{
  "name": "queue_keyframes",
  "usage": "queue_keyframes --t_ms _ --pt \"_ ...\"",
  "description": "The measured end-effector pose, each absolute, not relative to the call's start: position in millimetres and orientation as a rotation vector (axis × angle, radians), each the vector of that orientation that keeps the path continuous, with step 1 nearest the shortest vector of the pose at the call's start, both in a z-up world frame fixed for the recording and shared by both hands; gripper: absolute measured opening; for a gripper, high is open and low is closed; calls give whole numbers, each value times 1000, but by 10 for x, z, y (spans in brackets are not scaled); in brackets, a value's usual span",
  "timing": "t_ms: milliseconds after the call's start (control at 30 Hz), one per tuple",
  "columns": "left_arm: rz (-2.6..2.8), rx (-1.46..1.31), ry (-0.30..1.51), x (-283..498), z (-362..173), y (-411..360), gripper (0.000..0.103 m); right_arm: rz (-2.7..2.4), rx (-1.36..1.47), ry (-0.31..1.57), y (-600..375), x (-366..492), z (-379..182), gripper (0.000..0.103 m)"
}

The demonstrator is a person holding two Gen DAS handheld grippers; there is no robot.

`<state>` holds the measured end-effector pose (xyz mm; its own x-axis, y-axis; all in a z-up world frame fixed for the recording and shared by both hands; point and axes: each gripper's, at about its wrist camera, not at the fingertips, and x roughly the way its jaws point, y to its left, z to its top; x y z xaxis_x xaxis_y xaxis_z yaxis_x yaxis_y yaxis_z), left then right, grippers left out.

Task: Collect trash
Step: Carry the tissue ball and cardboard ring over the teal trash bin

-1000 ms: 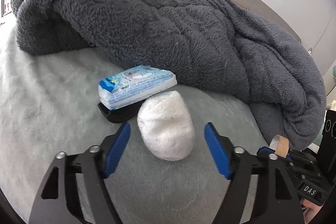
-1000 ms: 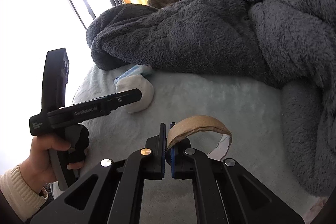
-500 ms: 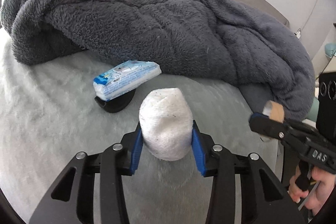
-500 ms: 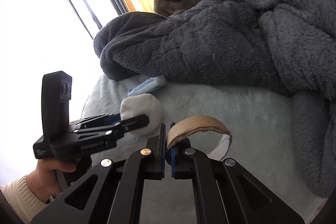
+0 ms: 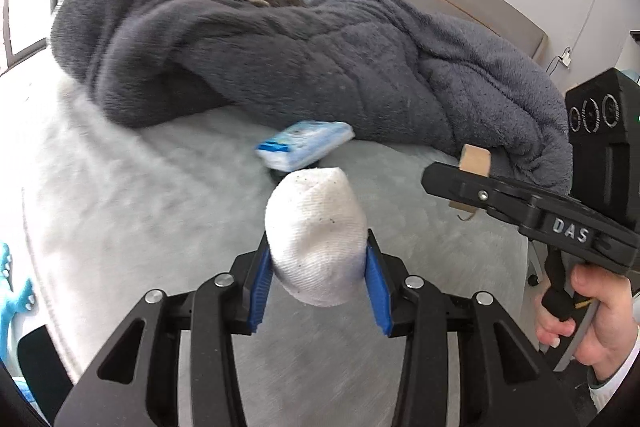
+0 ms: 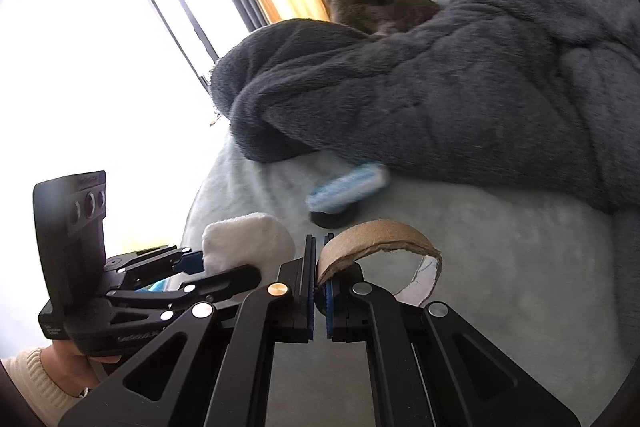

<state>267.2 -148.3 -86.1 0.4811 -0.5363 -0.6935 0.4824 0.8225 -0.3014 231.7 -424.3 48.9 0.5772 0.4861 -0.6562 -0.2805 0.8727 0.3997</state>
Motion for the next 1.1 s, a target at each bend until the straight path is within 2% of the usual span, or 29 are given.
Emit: queue_keyframes --t_ms 700,1100 --pt "-373 -87 861 2519 -815 -105 45 621 175 841 -2872 2456 486 4" --pt "-242 -174 943 2481 -1029 743 46 728 163 861 -2076 2439 447 4"
